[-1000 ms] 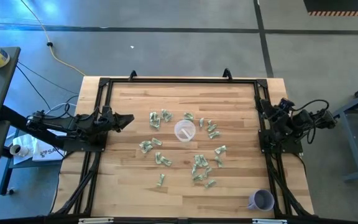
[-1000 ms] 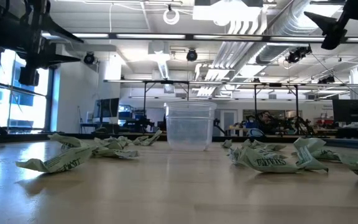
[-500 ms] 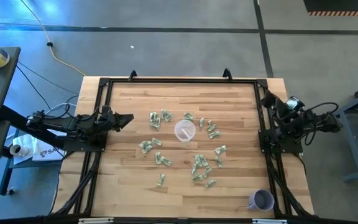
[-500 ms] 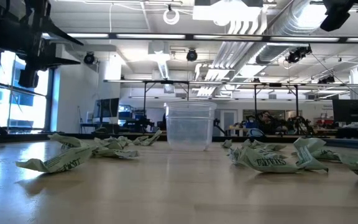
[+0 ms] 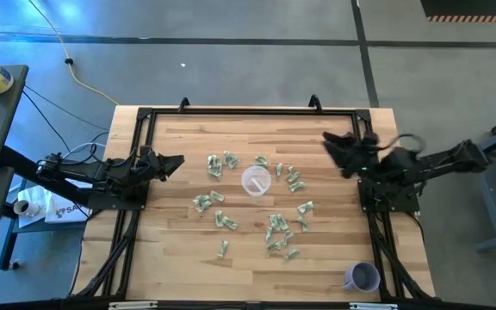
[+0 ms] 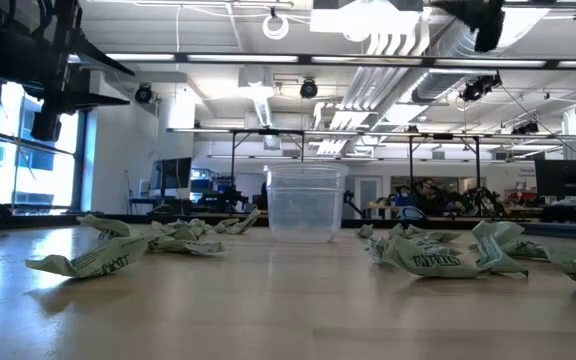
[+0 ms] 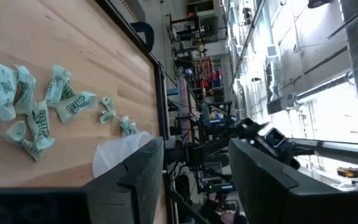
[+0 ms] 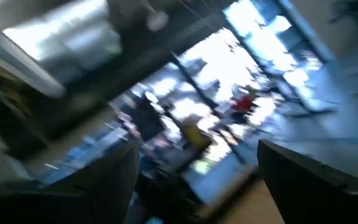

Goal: Pick and place Stevia / Truvia into bins
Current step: Put the white stevia packet into the transparent container

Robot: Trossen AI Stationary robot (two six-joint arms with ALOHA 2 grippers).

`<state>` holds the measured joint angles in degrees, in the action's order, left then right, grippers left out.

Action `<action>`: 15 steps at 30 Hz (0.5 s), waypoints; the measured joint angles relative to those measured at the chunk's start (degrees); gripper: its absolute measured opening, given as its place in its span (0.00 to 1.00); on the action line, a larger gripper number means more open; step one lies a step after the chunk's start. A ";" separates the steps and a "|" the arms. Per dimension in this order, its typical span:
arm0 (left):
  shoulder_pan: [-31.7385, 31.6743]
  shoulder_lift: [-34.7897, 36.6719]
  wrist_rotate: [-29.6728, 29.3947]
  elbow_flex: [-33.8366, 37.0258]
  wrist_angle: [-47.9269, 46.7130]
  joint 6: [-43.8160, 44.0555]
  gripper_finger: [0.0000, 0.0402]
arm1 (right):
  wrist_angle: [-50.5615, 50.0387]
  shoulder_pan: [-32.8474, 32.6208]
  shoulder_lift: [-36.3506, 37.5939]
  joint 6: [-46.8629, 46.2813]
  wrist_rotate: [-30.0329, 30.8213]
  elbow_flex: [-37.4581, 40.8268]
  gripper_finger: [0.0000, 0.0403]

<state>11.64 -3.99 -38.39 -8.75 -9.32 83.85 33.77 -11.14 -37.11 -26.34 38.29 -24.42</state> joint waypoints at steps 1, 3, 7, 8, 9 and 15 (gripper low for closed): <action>0.00 0.00 0.00 0.00 0.00 0.00 0.54 | -6.98 0.00 -1.35 -0.22 3.75 -1.94 0.78; 0.00 0.00 -0.04 0.00 -0.09 0.00 0.54 | -21.30 0.46 -3.84 -4.39 13.09 -5.58 0.78; 0.00 0.00 -0.14 0.00 -1.30 0.00 0.54 | -40.63 1.12 -7.26 -16.56 25.99 -11.43 0.78; 0.00 -0.01 -0.17 0.00 -1.75 0.00 0.54 | -42.28 1.23 -7.93 -18.14 25.49 -12.31 0.78; 0.00 -0.02 -0.15 0.00 -2.03 0.00 0.54 | -43.86 1.74 -8.72 -18.34 23.52 -12.97 0.78; 0.00 -0.02 -0.19 -0.02 -4.40 0.00 0.54 | -58.09 9.93 -14.35 -24.70 -4.51 -13.93 0.78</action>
<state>11.64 -4.01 -38.58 -8.78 -13.73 83.85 -24.33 -1.20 -51.46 -51.04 33.78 -38.35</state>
